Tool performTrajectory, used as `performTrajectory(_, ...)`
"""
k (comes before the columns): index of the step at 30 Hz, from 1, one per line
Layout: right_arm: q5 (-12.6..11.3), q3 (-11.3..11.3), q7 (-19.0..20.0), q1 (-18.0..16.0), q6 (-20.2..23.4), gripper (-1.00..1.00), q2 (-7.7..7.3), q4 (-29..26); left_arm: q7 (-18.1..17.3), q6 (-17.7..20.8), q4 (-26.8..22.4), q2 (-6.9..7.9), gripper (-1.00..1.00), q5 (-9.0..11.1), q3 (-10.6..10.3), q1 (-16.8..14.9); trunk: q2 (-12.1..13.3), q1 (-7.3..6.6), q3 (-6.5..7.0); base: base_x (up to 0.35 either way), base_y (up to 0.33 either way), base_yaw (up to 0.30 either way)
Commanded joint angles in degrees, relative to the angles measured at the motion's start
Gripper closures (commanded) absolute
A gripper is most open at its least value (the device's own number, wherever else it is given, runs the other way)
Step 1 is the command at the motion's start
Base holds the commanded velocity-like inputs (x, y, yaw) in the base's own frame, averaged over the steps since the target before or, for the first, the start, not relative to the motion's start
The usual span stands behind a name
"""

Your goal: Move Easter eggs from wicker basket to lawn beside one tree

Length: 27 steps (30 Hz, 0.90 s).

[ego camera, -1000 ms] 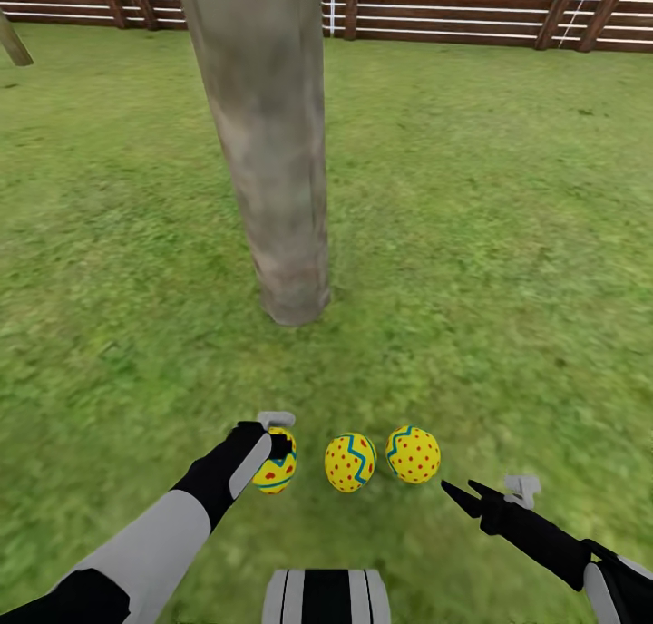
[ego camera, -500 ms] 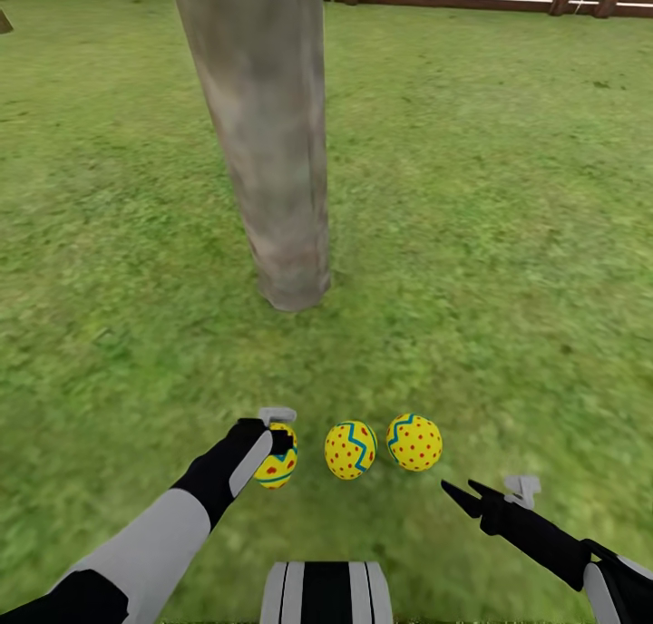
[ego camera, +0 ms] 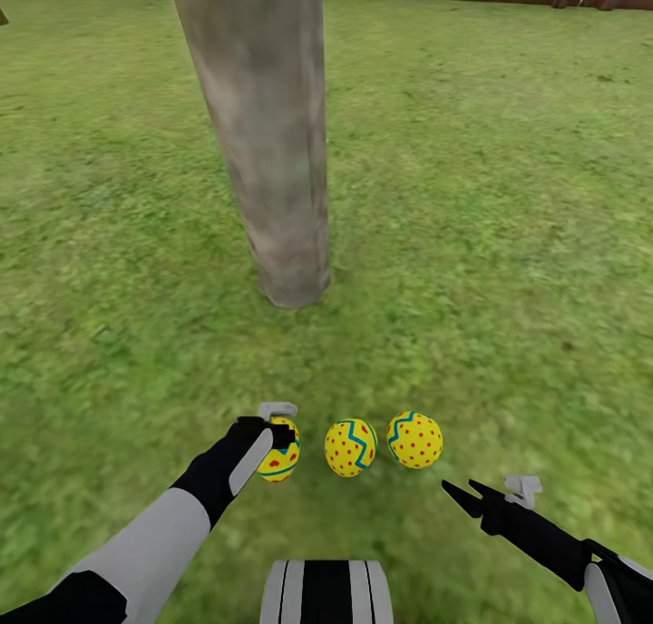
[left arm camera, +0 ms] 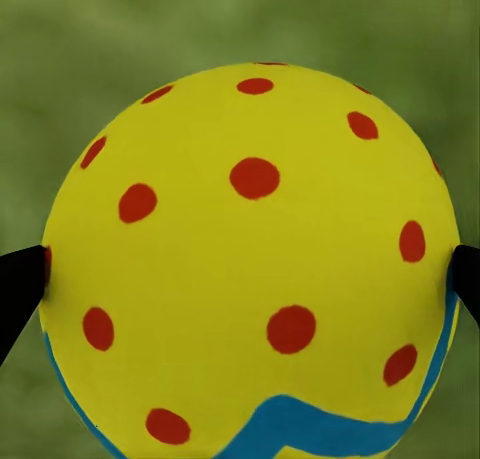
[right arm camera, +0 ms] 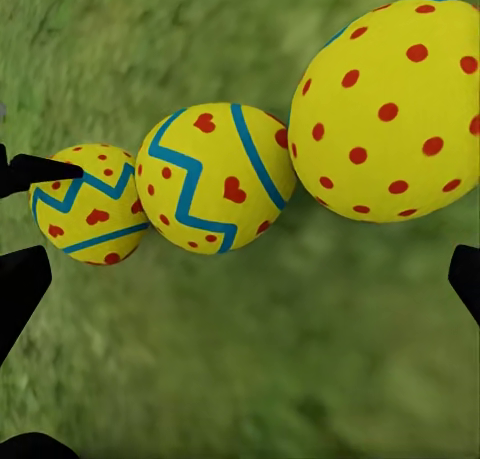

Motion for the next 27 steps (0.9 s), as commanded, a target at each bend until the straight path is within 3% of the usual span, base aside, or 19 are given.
performTrajectory(1, -0.34, -0.05, 0.08, -0.02, 0.43, -1.0, 0.0, 0.0, 0.55, 0.22, 2.65, 0.06, -1.0, 0.33, -0.19, 0.0, -0.01, 0.0, -0.04, 0.0, 0.0, 0.0)
performTrajectory(7, -0.34, -0.05, 0.08, -0.02, 0.44, -1.0, 0.0, 0.0, 0.56, 0.22, 2.65, 0.06, -1.0, 0.35, -0.21, 0.0, -0.01, 0.0, -0.04, 0.0, 0.0, 0.0)
performTrajectory(27, -0.33, -0.05, 0.08, -0.02, 0.45, -1.0, 0.0, 0.0, 0.54, 1.06, 2.65, -0.09, -1.0, 0.64, -0.07, -0.03, 0.26, -0.51, 4.39, 0.0, 0.0, 0.0)
